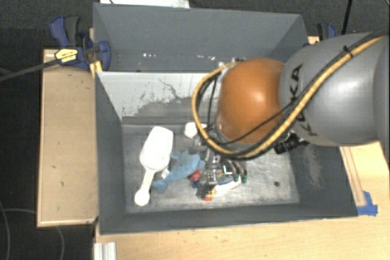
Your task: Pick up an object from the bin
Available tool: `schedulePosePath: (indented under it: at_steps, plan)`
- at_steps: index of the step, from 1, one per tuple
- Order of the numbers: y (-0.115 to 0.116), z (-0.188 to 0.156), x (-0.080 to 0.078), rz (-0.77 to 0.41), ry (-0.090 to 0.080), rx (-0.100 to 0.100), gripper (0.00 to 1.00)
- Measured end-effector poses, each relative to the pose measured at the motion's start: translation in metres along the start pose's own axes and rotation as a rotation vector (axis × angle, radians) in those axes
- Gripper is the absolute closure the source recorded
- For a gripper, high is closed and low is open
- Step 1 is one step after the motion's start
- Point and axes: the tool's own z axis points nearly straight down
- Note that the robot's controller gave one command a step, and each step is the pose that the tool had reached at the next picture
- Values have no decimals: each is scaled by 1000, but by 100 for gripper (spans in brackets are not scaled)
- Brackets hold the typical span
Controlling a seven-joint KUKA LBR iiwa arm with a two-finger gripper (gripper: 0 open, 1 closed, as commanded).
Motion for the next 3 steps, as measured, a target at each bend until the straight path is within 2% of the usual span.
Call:
schedulePosePath:
  at_steps: [1, 2, 3]
  plan:
    - [-1, -4, -2, 5, -8, -1, 0]
    - [50, 43, -17, -152, -10, 0, 0]
    - [4, 35, -7, -172, -4, -1, 0]
